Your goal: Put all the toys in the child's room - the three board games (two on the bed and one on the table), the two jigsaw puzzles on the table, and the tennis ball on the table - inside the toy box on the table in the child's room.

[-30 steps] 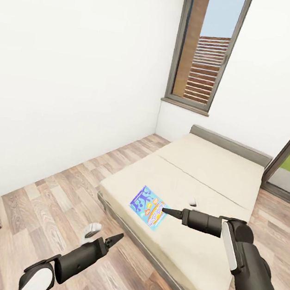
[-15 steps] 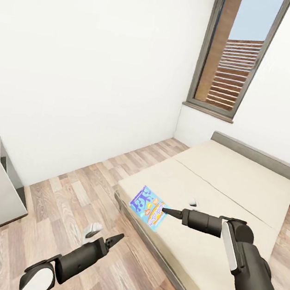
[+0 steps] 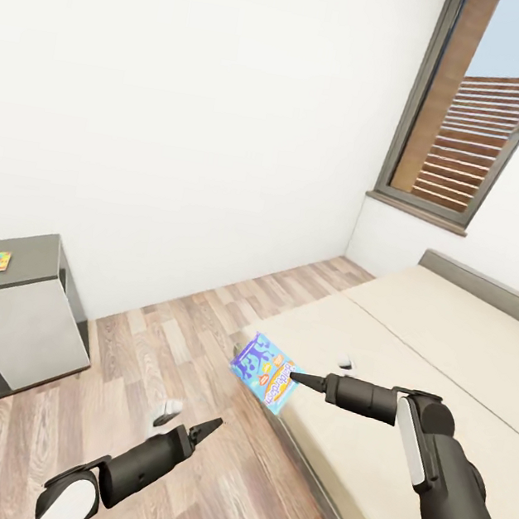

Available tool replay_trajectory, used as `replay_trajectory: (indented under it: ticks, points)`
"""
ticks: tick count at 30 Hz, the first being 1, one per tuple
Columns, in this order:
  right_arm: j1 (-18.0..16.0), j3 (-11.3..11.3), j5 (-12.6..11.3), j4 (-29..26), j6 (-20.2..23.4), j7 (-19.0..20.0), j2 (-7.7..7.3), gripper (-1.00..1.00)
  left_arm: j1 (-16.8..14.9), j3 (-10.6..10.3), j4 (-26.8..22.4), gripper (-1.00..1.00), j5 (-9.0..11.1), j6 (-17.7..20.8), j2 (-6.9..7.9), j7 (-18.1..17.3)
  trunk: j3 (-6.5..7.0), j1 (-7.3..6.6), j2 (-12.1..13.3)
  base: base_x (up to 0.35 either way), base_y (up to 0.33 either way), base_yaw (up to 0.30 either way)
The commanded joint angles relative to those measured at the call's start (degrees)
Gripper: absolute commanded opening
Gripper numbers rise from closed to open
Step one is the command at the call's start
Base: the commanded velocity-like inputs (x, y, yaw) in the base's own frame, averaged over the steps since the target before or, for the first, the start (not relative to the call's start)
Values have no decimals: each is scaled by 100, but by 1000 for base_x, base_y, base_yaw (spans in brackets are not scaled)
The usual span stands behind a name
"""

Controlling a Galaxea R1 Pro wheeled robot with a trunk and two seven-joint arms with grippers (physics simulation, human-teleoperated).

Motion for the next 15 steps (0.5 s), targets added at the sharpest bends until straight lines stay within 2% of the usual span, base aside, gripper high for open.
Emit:
replay_trajectory:
  ticks: [1,15]
  points:
    - [-2,-4,-28,-7,38,13,-1,-100,-7,-5,4,100,17,15,2,-3,-11,3,-12,0,0,295]
    - [5,-4,-28,-19,38,13,-1,-100,-7,-11,21,100,22,10,0,-4,-11,3,-12,0,0,295]
